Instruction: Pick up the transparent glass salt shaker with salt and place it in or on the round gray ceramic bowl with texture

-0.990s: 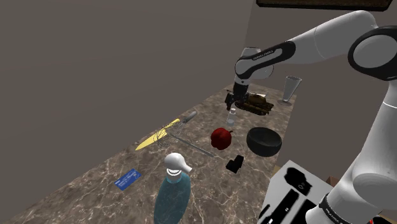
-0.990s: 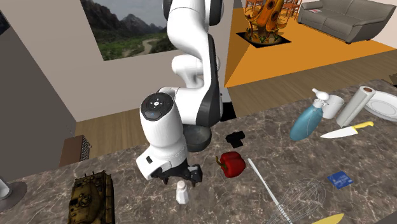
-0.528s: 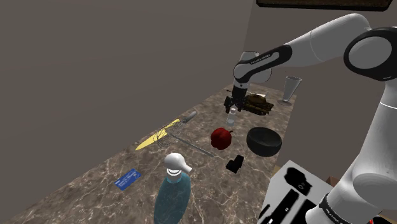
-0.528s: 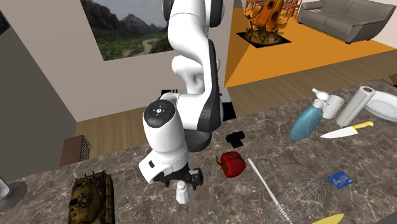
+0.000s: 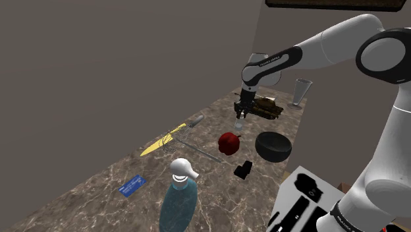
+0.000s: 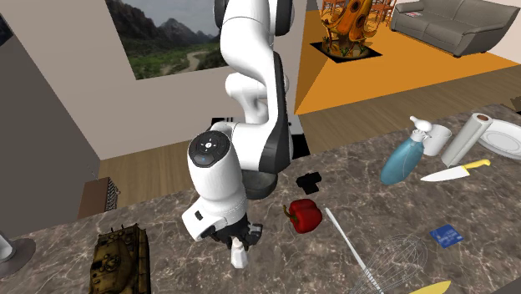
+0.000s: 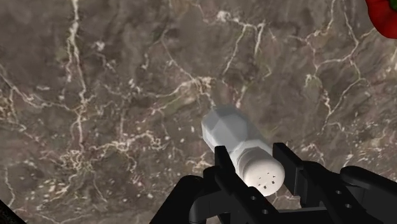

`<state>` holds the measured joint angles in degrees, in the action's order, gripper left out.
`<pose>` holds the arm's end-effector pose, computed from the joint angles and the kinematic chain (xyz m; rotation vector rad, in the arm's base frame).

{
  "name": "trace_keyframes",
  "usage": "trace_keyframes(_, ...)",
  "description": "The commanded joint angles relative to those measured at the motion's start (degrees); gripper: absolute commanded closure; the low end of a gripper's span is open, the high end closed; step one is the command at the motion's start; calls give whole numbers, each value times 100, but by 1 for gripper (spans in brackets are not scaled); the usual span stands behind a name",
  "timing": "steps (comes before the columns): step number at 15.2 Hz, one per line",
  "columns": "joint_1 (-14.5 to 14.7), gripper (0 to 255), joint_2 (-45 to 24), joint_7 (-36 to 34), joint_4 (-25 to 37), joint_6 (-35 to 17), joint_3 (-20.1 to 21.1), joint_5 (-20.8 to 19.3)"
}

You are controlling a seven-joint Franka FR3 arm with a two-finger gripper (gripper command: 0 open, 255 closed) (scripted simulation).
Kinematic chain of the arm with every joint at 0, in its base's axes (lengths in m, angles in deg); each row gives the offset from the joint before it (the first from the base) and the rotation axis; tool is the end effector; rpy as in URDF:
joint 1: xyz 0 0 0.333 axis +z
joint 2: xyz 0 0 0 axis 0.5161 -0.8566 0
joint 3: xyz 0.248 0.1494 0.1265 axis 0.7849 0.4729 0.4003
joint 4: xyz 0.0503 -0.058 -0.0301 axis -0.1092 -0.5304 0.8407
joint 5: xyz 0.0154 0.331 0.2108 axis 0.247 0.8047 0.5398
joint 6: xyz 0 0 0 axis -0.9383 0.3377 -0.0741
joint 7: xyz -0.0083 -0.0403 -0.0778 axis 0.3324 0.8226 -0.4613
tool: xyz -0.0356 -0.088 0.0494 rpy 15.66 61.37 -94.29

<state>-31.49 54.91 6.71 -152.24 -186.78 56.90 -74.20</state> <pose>0.5841 -0.0961 0.3629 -3.0516 0.3036 -0.0323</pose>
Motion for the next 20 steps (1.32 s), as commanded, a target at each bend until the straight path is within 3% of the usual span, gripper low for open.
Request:
trace_keyframes(1,0,255,-4,0,-4,0,1,1)
trace_keyframes(5,1,255,-2,-1,-2,3,1,0)
trace_keyframes(20,15,255,446,-164,614,1053,-31,-160)
